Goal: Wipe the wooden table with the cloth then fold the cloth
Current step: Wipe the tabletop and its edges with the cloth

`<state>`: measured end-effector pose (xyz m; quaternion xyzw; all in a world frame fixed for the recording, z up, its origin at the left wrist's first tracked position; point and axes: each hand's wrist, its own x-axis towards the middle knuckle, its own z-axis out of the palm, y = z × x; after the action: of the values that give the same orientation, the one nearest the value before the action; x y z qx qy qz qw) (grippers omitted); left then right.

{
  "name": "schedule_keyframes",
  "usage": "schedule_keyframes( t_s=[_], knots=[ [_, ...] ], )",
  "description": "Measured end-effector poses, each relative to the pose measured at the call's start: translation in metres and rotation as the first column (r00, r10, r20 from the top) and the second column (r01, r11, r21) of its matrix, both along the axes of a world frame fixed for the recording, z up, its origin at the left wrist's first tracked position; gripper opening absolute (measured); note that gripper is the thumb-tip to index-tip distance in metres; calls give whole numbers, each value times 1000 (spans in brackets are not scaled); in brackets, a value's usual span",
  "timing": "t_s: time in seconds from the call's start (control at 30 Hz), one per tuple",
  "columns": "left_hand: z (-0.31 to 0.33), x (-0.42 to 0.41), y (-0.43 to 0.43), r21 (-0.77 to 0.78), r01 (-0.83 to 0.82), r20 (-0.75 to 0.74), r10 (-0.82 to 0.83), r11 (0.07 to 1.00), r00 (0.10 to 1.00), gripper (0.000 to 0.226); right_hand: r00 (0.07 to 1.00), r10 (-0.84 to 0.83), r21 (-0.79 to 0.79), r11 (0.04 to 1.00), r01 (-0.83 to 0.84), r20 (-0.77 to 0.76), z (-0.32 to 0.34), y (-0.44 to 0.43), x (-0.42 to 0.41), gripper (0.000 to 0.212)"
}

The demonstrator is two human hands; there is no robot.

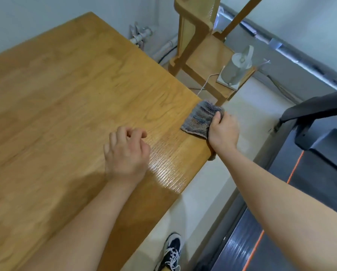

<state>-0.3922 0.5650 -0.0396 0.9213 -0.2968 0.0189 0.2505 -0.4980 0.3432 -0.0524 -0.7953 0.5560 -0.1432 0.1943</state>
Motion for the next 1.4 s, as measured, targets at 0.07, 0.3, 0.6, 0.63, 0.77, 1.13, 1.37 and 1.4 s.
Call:
schedule_keyframes(
  t_s=[0.07, 0.3, 0.6, 0.63, 0.77, 1.13, 1.37, 1.4],
  knots=[
    [-1, -1, -1, -3, -16, 54, 16, 1000, 998, 20, 986, 135, 40, 990, -132, -97, 6, -17, 3, 43],
    [3, 5, -3, 112, 39, 10, -40, 993, 999, 14, 854, 484, 70, 875, -480, -191, 26, -28, 66, 37],
    [6, 24, -18, 44, 46, -53, -44, 998, 998, 10, 751, 630, 61, 773, -632, -199, 26, -20, 191, 54],
    [6, 36, -27, 21, 62, -65, -60, 998, 996, 12, 730, 650, 50, 753, -656, -211, 25, -18, 207, 60],
    [9, 113, -62, -5, -54, -52, 54, 999, 997, 26, 629, 738, 41, 656, -754, -245, 22, -18, 254, 65],
    [3, 186, -61, -50, -360, -3, 361, 931, 933, 26, 459, 870, 137, 485, -864, -181, 17, -38, 409, 64],
    [6, 186, -62, -225, -432, -34, 436, 873, 899, 30, 263, 901, 57, 300, -952, -346, 19, 7, 447, 59],
    [7, 185, -62, -256, -448, -26, 457, 857, 889, 32, 215, 913, 47, 246, -968, -347, 19, 16, 438, 59]
  ],
)
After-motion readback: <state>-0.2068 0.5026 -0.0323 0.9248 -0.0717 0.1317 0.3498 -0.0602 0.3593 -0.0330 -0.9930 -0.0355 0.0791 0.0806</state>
